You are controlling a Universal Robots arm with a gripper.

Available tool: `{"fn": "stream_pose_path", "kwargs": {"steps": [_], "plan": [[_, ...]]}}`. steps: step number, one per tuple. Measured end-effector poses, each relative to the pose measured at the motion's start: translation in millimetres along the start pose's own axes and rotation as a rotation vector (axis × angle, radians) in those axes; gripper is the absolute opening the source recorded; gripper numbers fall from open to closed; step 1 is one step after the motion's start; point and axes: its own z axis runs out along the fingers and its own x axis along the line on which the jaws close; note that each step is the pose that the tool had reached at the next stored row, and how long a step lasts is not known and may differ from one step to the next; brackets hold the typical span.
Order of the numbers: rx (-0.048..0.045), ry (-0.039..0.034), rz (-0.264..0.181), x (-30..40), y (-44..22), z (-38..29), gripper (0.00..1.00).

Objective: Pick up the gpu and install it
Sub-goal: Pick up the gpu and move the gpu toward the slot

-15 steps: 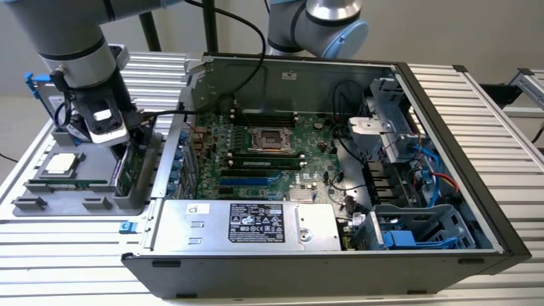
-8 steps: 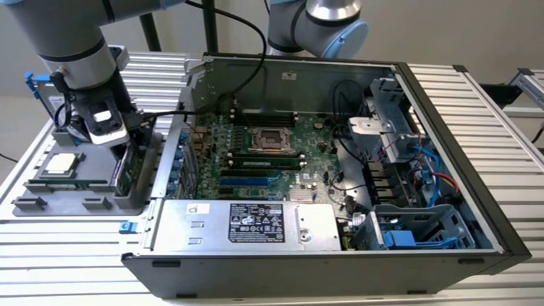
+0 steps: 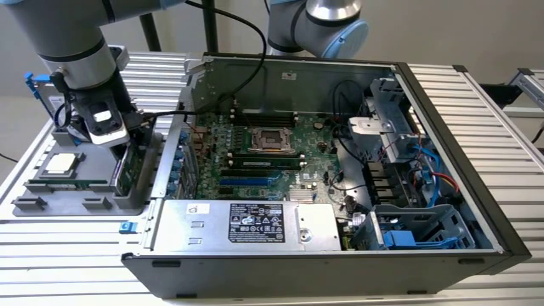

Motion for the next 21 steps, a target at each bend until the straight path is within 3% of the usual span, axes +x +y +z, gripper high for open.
{"fn": "stream_pose_path", "kwargs": {"steps": [2, 3, 21], "plan": [[0.0001, 0.0002, 0.000, 0.0, 0.0, 0.0, 1.00], [0.0000, 0.0002, 0.000, 0.0, 0.0, 0.0, 0.00], [0.0001, 0.0015, 0.000, 0.0, 0.0, 0.0, 0.00]]}}
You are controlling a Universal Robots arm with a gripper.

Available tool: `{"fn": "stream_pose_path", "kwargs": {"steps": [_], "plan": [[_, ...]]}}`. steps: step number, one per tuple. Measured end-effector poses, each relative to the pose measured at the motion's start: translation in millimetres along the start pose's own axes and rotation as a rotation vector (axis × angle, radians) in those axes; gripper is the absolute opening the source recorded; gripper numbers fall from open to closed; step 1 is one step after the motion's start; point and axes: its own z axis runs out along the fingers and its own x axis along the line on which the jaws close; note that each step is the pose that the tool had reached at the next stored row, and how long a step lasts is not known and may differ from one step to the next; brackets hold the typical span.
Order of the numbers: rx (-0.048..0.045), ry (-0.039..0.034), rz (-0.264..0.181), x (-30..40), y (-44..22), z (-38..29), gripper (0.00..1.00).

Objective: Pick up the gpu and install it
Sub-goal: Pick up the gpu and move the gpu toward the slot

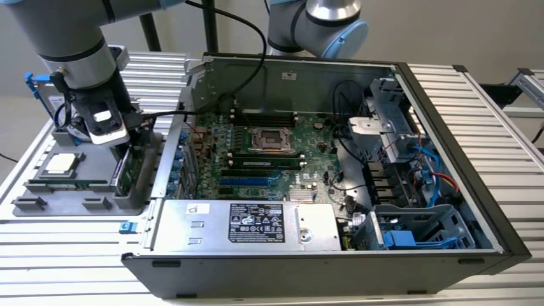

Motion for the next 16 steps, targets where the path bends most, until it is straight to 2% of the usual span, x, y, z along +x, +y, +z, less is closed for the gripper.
{"fn": "stream_pose_path", "kwargs": {"steps": [10, 16], "plan": [[-0.0002, 0.0002, 0.000, -0.1, 0.0, -0.3, 0.00], [0.0000, 0.0004, 0.000, -0.1, 0.4, -7.5, 0.00]]}}
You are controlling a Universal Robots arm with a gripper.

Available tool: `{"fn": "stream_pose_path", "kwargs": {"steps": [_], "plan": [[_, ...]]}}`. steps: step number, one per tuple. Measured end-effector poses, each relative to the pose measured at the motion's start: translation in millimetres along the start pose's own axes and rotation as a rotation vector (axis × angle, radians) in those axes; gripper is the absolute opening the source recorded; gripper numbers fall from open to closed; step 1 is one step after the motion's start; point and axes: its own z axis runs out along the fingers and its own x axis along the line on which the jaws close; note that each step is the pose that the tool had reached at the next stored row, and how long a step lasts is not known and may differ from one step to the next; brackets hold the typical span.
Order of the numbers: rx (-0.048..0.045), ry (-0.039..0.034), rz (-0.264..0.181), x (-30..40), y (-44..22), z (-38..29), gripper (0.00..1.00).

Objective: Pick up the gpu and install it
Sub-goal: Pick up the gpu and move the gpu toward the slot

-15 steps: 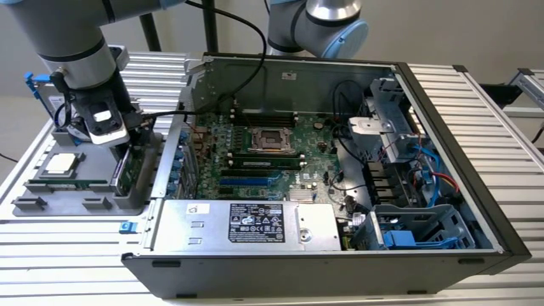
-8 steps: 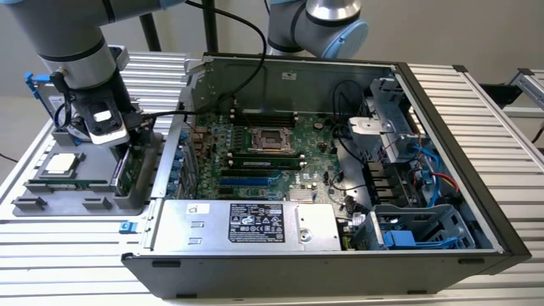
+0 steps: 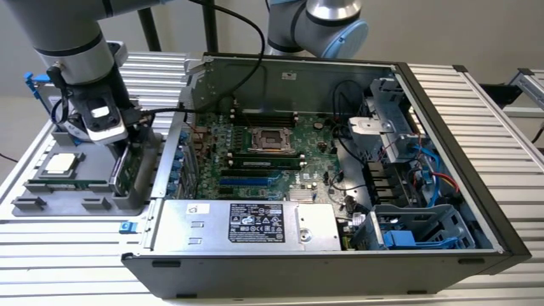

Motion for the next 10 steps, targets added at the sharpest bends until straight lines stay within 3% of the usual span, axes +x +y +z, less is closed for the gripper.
{"fn": "stream_pose_path", "kwargs": {"steps": [10], "plan": [[-0.0002, -0.0002, 0.000, -0.2, 0.5, -9.4, 0.00]]}}
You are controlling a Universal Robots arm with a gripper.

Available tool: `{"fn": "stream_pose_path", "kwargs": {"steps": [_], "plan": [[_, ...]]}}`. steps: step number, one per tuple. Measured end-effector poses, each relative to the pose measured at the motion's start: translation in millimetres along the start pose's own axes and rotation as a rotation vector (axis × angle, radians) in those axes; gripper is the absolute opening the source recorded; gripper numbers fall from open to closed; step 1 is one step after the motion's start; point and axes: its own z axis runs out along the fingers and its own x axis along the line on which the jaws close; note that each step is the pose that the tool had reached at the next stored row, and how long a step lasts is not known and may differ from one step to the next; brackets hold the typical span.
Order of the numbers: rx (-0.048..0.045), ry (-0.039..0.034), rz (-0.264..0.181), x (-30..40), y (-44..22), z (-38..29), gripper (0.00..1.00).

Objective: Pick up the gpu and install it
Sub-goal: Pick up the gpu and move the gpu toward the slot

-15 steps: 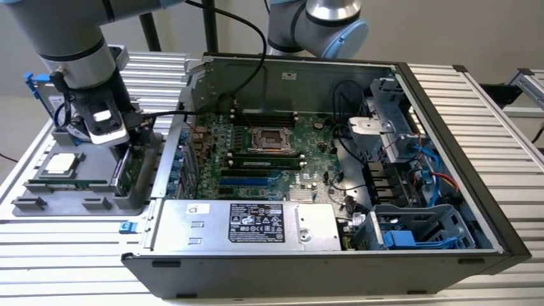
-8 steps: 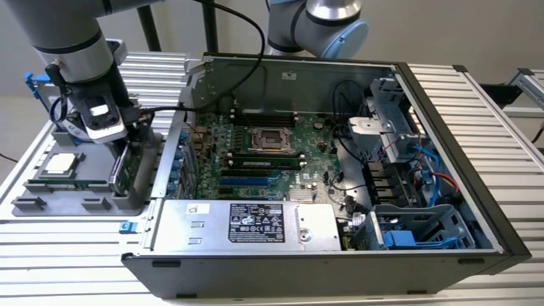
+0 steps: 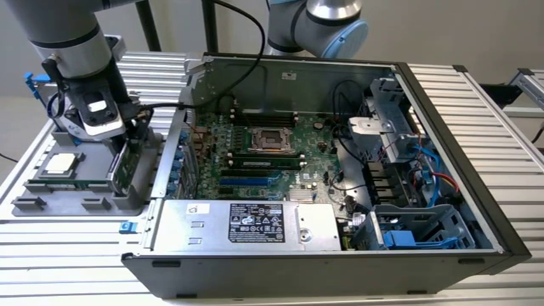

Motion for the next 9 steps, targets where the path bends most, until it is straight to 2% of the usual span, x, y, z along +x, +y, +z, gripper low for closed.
{"fn": "stream_pose_path", "kwargs": {"steps": [9], "plan": [[0.0001, 0.0001, 0.000, 0.0, 0.1, -2.8, 0.00]]}}
